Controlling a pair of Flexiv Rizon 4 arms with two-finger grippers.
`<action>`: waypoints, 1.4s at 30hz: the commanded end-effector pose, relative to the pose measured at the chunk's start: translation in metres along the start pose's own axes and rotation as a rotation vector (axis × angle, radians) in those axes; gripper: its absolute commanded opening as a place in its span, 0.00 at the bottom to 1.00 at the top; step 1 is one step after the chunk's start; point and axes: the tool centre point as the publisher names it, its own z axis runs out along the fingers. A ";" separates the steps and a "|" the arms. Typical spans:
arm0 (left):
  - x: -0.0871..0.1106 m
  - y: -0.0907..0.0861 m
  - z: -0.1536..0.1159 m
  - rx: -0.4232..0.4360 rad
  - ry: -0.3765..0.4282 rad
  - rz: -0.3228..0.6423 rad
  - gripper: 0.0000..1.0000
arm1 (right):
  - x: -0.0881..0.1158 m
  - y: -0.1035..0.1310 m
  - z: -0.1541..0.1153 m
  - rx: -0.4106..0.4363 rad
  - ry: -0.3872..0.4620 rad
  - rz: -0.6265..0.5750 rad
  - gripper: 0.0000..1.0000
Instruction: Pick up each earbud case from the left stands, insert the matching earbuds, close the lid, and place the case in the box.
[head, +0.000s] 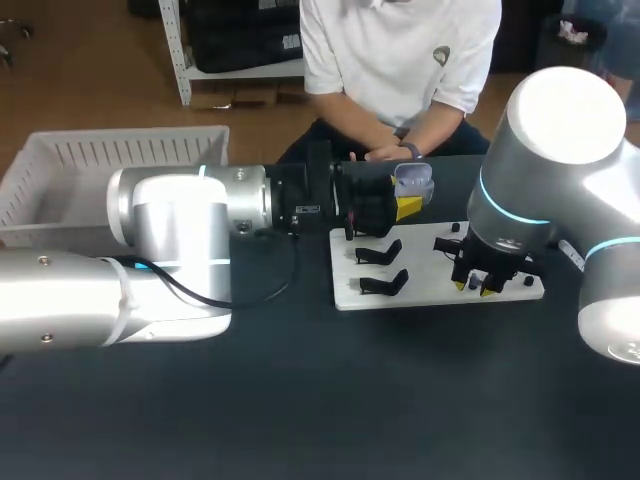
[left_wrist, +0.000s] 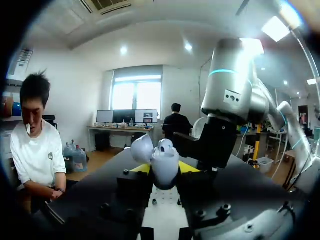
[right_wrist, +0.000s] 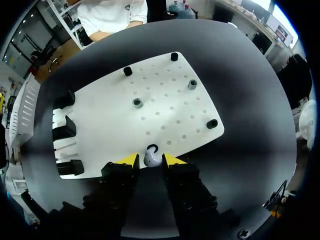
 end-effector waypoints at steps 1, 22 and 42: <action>0.001 -0.001 0.000 -0.006 -0.005 0.004 0.00 | -0.001 0.001 0.003 0.002 -0.001 0.003 0.27; 0.001 -0.001 0.000 -0.006 -0.005 0.004 0.00 | -0.005 -0.002 0.001 0.013 -0.011 0.016 0.26; 0.001 -0.001 0.000 -0.006 -0.005 0.004 0.00 | -0.005 -0.003 -0.045 0.034 -0.005 -0.024 0.00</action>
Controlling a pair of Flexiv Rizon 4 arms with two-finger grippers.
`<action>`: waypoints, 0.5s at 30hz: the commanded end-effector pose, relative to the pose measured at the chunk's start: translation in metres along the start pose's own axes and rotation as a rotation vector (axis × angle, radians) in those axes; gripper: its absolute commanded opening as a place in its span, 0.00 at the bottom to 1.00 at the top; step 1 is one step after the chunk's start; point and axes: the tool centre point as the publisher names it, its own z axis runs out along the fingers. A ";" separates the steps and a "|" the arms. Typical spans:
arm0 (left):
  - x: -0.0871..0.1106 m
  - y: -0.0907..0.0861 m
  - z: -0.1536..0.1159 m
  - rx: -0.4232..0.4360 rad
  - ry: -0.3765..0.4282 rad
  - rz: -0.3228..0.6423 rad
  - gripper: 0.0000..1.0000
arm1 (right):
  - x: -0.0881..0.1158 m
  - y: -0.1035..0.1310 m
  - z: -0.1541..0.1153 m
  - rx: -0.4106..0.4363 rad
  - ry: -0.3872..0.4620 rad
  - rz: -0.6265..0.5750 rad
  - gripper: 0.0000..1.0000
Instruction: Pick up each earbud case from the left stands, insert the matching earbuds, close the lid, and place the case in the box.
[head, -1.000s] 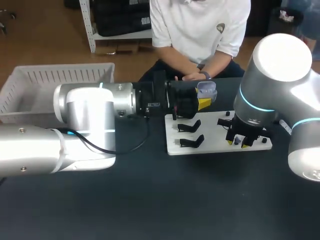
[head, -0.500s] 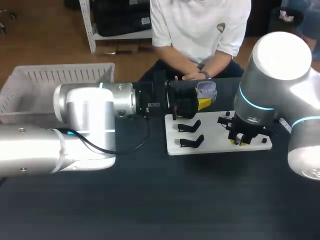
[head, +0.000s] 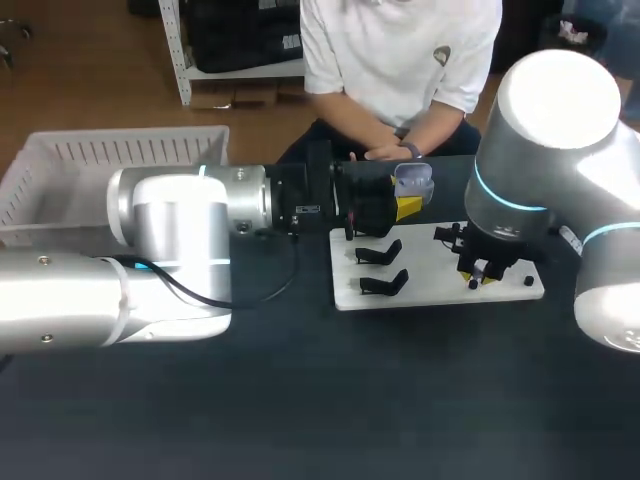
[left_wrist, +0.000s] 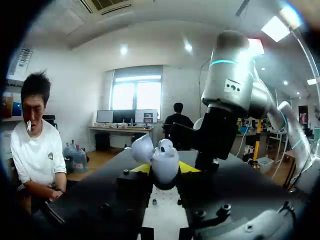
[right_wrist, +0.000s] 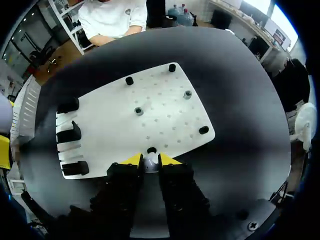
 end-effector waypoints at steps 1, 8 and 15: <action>0.001 -0.001 0.000 -0.006 -0.005 0.004 0.00 | 0.005 -0.003 -0.029 0.004 0.023 -0.020 0.00; 0.001 -0.001 0.000 -0.006 -0.005 0.004 0.00 | 0.020 0.003 -0.069 -0.008 0.119 -0.128 0.00; 0.001 -0.001 0.000 -0.006 -0.005 0.004 0.00 | 0.032 0.022 -0.117 -0.041 0.164 -0.261 0.00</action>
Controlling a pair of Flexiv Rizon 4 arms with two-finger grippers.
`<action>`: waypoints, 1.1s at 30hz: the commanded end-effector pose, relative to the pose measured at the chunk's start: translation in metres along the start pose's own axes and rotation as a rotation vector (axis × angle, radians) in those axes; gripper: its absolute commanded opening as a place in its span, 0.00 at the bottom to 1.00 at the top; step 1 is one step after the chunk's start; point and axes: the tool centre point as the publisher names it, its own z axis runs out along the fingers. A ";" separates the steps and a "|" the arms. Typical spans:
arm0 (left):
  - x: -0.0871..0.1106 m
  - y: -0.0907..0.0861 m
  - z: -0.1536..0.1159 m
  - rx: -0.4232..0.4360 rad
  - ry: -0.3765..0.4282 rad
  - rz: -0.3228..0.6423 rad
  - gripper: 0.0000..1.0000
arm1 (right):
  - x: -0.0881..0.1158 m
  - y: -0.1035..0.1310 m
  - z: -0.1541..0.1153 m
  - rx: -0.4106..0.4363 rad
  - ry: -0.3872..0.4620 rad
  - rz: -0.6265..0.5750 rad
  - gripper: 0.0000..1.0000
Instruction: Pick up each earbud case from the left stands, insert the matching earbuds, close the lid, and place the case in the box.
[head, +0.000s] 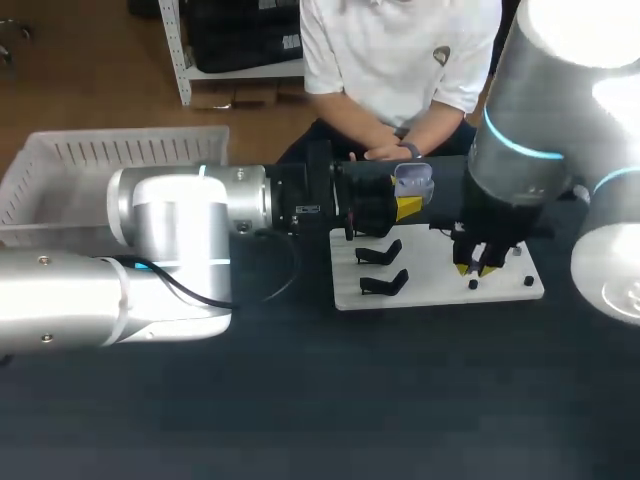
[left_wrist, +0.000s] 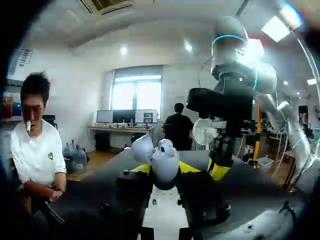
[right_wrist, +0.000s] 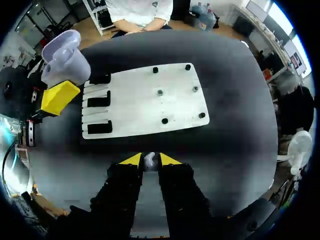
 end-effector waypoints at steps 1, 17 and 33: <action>0.001 -0.001 0.000 -0.006 -0.005 0.004 0.00 | 0.005 0.012 -0.043 -0.008 0.040 -0.058 0.00; 0.001 -0.001 0.000 -0.006 -0.005 0.004 0.00 | -0.036 0.084 -0.098 -0.067 -0.050 -0.404 0.00; 0.001 -0.001 0.000 -0.006 -0.005 0.004 0.00 | -0.078 0.102 -0.102 -0.111 -0.128 -0.453 0.00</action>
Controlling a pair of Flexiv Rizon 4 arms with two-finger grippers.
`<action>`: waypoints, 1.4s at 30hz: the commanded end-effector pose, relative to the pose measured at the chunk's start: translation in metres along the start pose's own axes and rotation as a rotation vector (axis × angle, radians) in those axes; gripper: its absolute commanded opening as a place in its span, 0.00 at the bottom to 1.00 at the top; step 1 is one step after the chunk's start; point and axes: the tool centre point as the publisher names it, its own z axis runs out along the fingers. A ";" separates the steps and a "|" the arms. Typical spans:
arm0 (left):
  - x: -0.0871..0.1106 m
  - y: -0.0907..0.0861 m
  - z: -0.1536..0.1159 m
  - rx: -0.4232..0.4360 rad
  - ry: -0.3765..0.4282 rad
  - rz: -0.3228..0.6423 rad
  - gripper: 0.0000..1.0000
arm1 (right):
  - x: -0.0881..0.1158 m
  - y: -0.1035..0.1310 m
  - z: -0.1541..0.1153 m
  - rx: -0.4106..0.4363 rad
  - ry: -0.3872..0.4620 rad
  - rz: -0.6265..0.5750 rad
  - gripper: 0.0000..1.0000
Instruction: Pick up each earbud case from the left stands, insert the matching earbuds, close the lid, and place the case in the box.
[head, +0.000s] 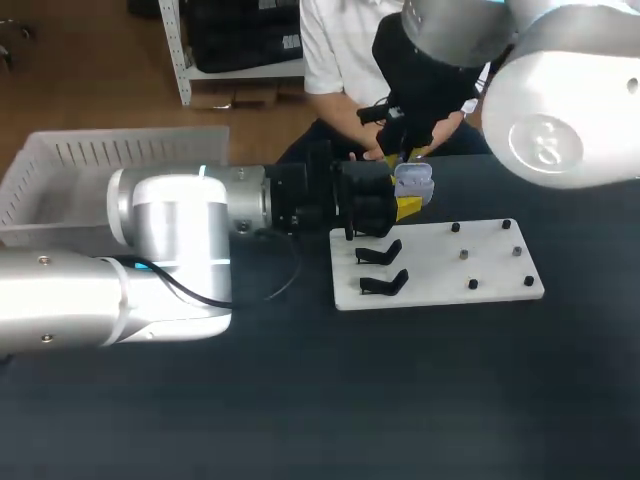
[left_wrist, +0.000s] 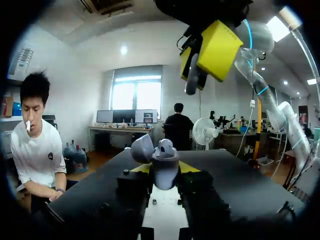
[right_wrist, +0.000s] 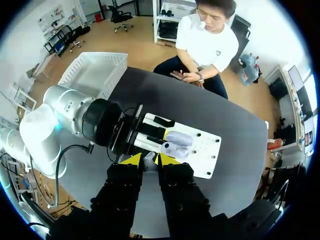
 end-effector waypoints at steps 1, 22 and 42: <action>0.001 -0.001 0.000 -0.006 -0.005 0.004 0.00 | 0.003 -0.001 0.003 -0.002 -0.009 0.000 0.00; 0.001 -0.001 0.000 -0.006 -0.005 0.004 0.00 | 0.011 -0.014 0.008 0.030 0.047 -0.049 0.00; 0.001 -0.001 0.000 -0.006 -0.005 0.004 0.00 | 0.012 -0.022 0.026 0.045 0.125 -0.099 0.00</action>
